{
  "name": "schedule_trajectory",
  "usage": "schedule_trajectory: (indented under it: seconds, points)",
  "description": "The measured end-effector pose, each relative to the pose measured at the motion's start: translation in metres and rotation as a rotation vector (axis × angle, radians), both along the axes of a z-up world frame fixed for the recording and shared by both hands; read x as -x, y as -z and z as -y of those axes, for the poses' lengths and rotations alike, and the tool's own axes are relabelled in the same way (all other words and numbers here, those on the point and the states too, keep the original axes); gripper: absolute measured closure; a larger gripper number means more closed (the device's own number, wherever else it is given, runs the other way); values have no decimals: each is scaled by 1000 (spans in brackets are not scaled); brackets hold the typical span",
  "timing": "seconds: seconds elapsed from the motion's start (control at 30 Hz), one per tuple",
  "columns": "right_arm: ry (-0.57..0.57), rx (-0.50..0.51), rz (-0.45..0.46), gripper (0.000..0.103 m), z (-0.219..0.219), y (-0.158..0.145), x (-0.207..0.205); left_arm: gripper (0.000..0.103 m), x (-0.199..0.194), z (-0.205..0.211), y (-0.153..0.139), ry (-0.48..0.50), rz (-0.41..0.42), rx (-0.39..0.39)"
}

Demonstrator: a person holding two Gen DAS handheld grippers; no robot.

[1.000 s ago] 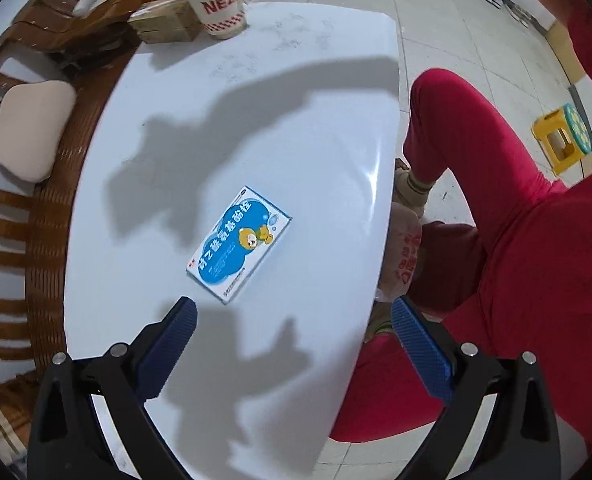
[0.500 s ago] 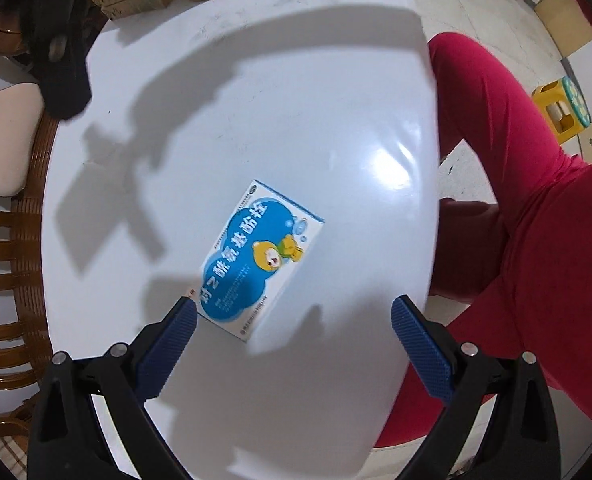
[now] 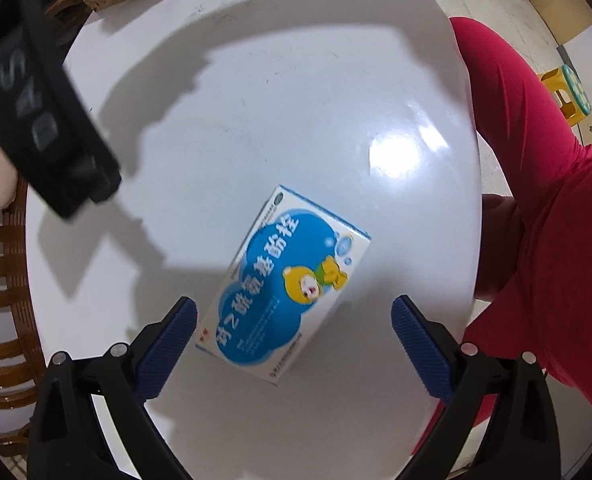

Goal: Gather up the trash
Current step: 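Reach the right tool to the clear plastic cup while the left reaches the blue-white medicine box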

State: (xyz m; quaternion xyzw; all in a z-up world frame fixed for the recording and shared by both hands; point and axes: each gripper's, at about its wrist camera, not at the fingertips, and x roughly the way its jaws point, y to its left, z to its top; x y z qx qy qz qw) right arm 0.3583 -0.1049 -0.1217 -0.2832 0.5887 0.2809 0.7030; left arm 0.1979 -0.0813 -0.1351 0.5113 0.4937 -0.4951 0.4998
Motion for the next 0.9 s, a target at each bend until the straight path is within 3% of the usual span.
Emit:
schedule_trajectory:
  seconds: [0.1, 0.27, 0.6, 0.77, 0.9]
  points:
    - [-22, 14, -4, 8, -3, 9, -5, 8, 1, 2, 8, 23, 19, -5]
    - [-27, 22, -43, 28, -10, 25, -18, 8, -5, 5, 18, 19, 23, -8]
    - [-39, 16, -61, 28, -14, 40, -25, 8, -15, 6, 31, 10, 19, -27]
    - [-36, 7, -81, 38, -13, 45, -29, 8, -26, 10, 31, 3, 4, -24]
    - [-34, -6, -80, 39, -13, 47, -36, 8, -35, 14, 34, -1, 1, -31]
